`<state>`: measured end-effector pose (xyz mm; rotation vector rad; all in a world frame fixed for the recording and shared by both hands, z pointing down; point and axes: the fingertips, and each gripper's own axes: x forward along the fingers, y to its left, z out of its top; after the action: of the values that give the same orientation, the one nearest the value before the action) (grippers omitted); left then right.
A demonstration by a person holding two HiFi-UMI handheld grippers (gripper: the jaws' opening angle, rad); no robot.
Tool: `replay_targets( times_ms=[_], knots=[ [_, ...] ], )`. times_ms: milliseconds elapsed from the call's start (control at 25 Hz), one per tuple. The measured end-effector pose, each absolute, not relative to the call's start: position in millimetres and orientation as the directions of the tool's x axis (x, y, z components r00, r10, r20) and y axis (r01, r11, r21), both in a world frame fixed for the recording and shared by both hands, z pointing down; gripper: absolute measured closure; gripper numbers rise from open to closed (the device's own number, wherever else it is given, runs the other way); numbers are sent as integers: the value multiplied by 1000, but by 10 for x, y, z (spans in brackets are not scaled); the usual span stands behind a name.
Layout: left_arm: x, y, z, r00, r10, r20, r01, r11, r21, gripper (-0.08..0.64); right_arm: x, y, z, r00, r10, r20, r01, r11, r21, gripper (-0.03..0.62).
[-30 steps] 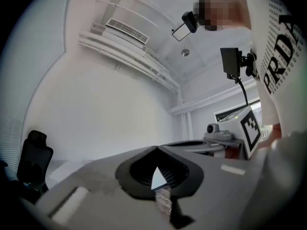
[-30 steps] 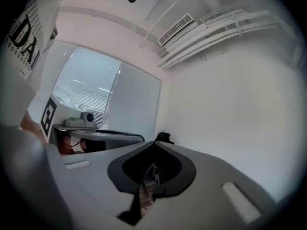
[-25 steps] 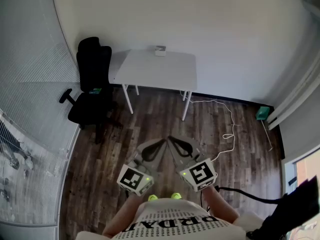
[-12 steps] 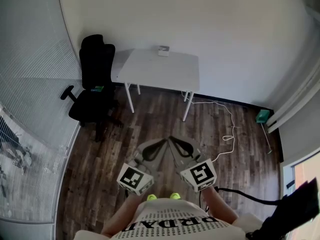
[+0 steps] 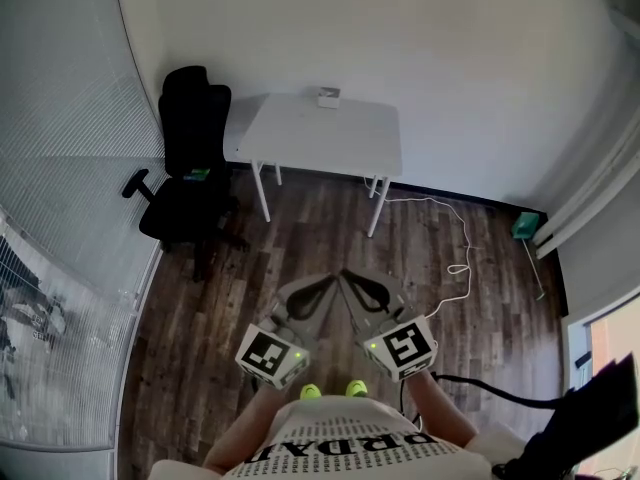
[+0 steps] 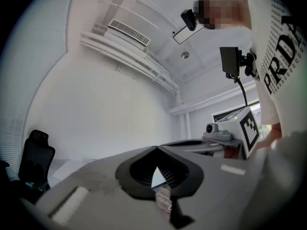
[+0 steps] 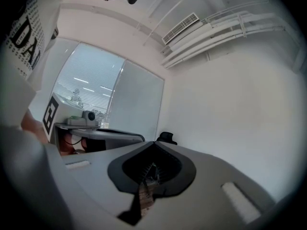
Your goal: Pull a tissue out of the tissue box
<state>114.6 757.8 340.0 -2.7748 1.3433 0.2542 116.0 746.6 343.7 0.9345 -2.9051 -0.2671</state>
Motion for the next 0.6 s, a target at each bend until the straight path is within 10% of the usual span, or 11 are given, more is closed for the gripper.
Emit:
replay_targets(
  times_ms=[600],
  knots=[
    [853, 7732, 3443, 609, -775, -169, -784, -620, 19, 569, 869, 7619, 3499, -798, -602, 28, -587, 787, 189, 584]
  ],
)
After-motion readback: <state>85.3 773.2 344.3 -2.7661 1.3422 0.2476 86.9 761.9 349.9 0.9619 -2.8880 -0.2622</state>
